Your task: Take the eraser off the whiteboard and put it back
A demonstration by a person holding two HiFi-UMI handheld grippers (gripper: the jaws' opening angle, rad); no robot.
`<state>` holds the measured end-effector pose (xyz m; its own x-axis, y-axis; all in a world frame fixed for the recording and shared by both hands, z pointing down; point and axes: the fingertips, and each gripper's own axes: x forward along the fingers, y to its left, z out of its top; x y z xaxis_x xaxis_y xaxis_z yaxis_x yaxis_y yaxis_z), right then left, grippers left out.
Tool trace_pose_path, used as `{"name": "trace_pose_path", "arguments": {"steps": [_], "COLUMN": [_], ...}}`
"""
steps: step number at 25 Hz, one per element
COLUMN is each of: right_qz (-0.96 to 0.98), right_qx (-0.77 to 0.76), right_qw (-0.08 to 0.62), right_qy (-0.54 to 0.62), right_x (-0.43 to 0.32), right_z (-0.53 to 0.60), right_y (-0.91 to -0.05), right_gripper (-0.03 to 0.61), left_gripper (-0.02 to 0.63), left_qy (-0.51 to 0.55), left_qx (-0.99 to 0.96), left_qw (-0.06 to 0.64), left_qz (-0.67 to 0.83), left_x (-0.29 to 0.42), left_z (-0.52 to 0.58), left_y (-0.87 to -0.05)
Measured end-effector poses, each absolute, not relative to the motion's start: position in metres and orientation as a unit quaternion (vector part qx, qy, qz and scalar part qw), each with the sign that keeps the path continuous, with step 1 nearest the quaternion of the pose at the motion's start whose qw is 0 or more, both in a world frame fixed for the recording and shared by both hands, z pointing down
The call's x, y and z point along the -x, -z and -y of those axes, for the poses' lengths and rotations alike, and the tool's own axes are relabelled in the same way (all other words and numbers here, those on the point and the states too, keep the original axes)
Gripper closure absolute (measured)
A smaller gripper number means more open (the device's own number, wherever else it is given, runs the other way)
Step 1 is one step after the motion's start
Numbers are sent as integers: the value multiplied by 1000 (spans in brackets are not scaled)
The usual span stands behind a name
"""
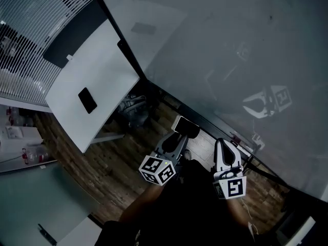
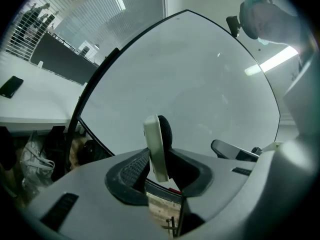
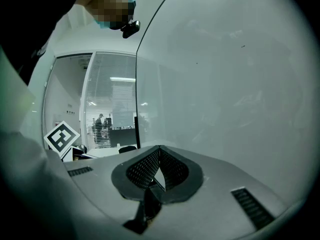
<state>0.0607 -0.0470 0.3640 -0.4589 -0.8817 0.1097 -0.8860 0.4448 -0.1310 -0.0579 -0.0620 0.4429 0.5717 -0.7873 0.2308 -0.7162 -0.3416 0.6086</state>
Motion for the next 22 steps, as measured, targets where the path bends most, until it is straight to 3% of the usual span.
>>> {"name": "trace_pose_path", "arguments": {"steps": [22], "right_qz": [886], "right_qx": [-453], "right_qw": [16], "right_qy": [-100], "right_x": [-64], "right_z": [52], "right_y": [-377], "right_gripper": [563], "left_gripper": [495], "left_qy": [59], "left_qx": [-781], "left_qw": [421], "left_qz": [458], "left_x": [42], "left_z": [54], "left_y": [-475]}}
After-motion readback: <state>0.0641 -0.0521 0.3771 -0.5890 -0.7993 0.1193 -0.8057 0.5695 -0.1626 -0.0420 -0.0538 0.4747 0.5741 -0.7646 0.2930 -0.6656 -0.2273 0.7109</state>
